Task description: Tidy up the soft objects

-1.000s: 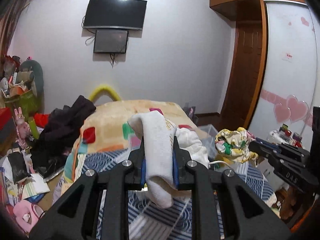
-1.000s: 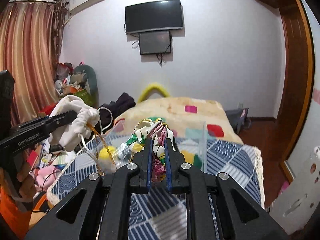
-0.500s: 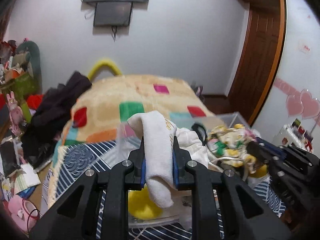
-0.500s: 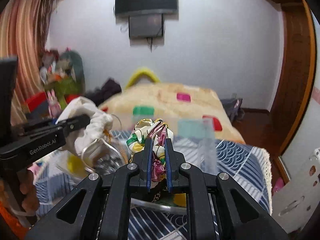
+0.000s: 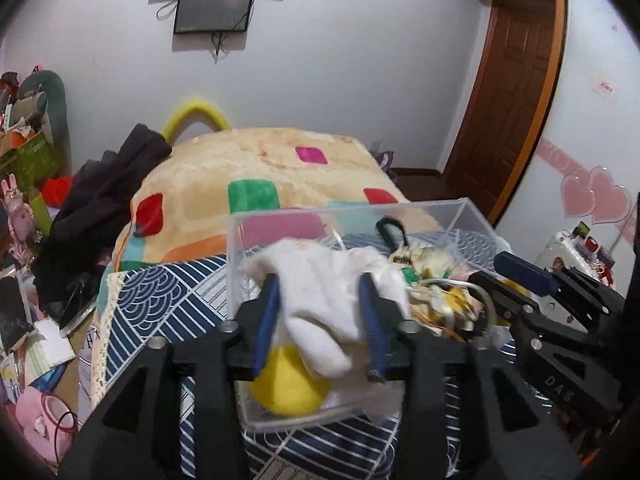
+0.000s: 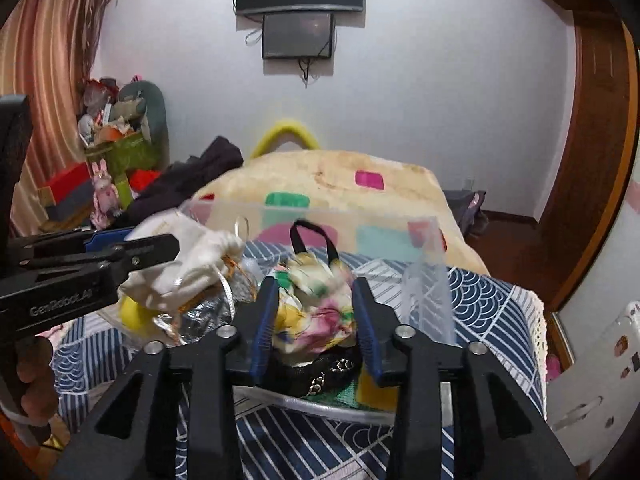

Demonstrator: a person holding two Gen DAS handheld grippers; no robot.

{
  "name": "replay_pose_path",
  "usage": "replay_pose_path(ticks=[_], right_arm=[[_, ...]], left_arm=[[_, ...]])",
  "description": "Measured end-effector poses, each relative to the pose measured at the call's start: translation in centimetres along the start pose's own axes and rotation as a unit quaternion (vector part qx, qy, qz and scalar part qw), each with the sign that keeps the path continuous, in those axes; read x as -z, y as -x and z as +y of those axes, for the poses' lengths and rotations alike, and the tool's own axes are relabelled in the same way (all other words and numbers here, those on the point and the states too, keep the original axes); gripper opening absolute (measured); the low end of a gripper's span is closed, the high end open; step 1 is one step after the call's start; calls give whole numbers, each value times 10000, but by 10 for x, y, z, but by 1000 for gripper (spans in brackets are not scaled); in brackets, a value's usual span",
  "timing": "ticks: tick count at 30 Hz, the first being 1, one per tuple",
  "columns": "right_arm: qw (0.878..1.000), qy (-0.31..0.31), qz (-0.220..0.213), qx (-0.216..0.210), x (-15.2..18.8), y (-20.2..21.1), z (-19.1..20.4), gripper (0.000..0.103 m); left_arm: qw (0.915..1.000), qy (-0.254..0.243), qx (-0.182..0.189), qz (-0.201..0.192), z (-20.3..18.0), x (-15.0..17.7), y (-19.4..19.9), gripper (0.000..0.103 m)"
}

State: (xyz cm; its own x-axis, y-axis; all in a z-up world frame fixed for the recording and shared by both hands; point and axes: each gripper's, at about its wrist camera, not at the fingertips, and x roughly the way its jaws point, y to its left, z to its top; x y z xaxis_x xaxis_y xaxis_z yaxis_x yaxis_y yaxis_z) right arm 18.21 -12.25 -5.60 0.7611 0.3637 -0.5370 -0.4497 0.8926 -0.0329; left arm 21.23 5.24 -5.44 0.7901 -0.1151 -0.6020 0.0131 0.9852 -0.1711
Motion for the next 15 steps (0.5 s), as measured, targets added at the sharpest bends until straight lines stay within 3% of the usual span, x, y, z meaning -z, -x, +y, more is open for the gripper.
replay_pose_path(ticks=[3, 8, 11, 15], right_arm=[[9998, -4, -198, 90, -2, 11, -2, 49], [9987, -70, -502, 43, -4, 34, -4, 54], [9967, -147, -799, -36, -5, 55, -5, 69], [9935, -150, -1126, -114, -5, 81, -3, 77]], left_arm=[[9998, -82, 26, -206, -3, -2, 22, 55], [9973, -296, -22, -677, -13, -2, 63, 63], [9942, -362, -114, -1005, -21, 3, 87, 71], [9908, -436, -32, -1278, -29, 13, 113, 97]])
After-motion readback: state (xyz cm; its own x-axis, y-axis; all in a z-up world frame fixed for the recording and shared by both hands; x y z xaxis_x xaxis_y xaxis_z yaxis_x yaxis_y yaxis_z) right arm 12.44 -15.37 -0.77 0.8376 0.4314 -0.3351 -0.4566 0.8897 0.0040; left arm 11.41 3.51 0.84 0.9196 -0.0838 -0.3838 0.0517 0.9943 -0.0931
